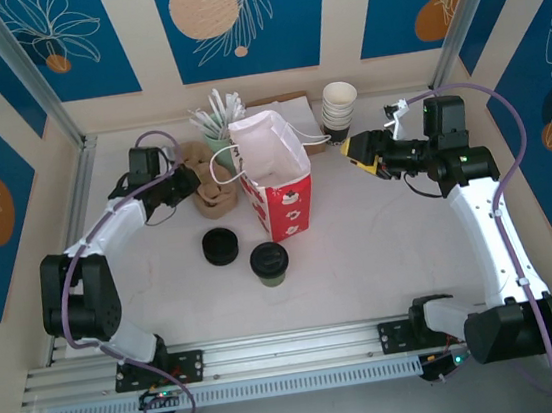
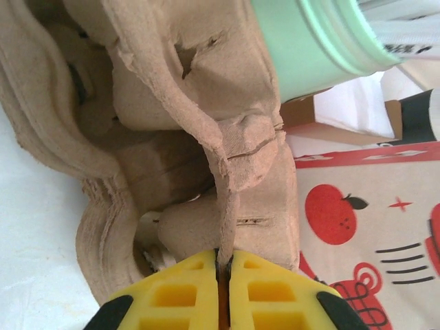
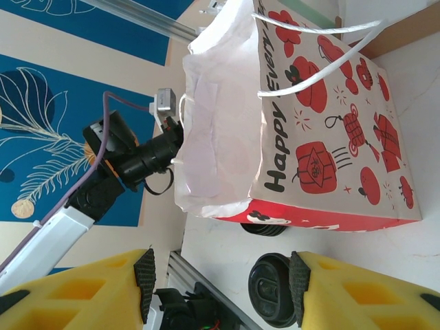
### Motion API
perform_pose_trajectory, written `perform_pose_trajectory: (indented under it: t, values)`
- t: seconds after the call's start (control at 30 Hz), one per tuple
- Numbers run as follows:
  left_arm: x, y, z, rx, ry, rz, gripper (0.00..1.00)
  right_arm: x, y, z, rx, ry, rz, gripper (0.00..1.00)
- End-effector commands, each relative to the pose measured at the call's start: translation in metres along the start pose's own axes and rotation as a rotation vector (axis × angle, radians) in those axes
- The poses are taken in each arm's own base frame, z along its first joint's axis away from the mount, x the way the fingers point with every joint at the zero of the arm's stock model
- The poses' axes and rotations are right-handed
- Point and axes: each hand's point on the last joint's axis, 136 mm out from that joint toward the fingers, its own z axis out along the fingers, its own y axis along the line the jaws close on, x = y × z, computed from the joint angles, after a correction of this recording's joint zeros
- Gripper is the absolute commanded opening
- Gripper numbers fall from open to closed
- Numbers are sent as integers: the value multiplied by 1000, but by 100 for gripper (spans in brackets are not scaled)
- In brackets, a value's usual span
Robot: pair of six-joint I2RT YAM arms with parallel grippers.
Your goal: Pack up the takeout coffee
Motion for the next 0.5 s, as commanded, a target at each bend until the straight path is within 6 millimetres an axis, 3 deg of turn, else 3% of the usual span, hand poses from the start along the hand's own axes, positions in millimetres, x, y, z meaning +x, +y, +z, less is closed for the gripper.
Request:
perform_pose_trajectory:
  t: [0.0,0.47]
  values:
    - [-25,-25,-26,48,-66,35,8,7,7,-6,-27,15,4,56]
    - [-40,-47,-111,-63,-140,81,10,0,27,-11,-94,1,-20,56]
